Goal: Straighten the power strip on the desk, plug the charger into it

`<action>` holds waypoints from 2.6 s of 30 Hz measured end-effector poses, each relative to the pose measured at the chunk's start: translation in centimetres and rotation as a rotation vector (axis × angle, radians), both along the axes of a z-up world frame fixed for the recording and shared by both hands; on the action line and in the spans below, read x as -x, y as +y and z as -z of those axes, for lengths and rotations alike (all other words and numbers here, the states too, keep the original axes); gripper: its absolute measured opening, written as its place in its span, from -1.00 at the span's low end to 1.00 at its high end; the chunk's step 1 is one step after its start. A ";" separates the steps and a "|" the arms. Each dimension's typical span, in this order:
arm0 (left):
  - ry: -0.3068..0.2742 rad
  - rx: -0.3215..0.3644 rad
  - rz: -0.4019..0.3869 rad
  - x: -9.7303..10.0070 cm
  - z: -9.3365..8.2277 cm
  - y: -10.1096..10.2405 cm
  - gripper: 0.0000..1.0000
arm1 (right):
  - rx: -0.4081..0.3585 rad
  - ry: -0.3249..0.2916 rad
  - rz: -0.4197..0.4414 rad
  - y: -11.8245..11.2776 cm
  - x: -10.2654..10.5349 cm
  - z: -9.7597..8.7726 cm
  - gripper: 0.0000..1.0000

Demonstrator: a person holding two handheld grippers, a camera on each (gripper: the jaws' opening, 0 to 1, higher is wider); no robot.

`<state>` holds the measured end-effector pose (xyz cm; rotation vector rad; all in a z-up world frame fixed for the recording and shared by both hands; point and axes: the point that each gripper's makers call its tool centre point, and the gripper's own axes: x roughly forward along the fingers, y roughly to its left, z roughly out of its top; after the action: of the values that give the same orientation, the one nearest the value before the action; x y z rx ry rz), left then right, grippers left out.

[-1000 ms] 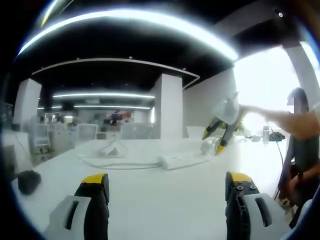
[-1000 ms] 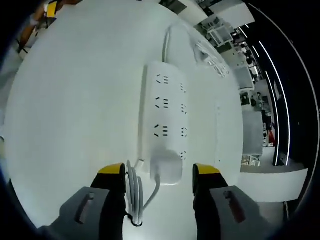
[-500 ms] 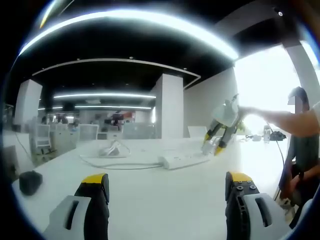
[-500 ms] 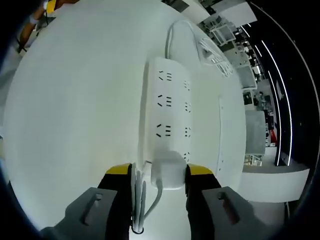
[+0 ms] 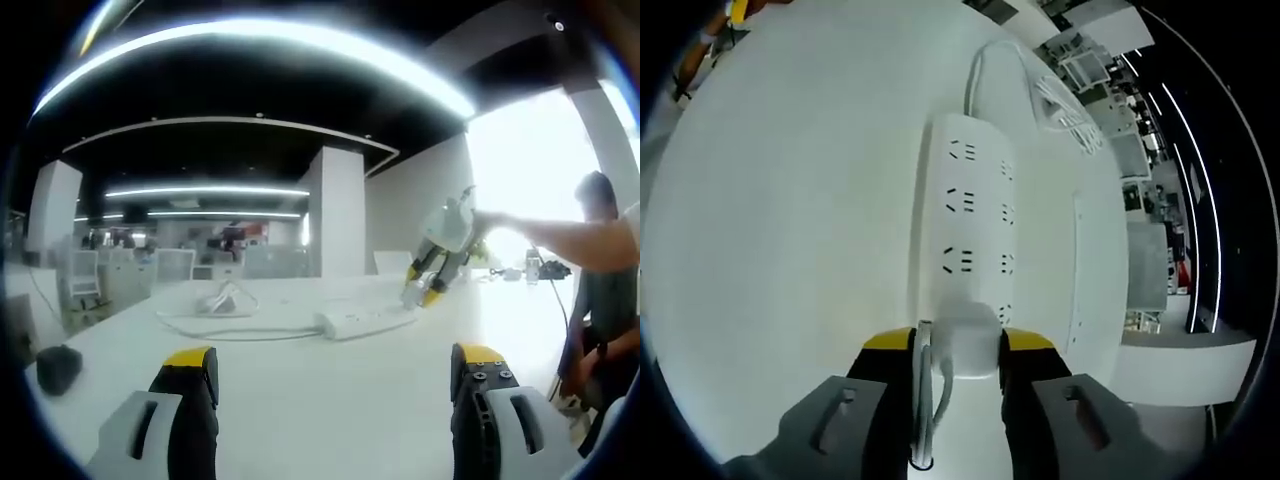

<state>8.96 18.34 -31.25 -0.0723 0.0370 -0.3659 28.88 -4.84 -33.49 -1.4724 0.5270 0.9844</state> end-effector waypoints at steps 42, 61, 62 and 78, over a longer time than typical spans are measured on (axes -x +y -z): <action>0.010 -0.006 0.019 -1.4 0.2 -1.2 0.99 | 0.109 0.248 0.160 -0.1 0.4 0.1 -0.51; -0.001 -0.013 0.032 -1.5 -0.4 -1.8 0.99 | 0.151 0.271 0.205 -0.3 -0.4 1.1 -0.50; 0.001 -0.013 0.033 -1.5 -0.4 -1.9 0.99 | 0.158 0.265 0.207 -0.3 -0.4 1.2 -0.50; -0.008 -0.012 0.007 -0.2 -0.7 -0.7 0.99 | 0.110 0.221 0.187 -0.2 -0.1 1.0 -0.36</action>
<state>9.12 17.62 -30.55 -0.0586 0.0316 -0.3726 28.98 -5.02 -34.50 -1.3895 0.8754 0.9867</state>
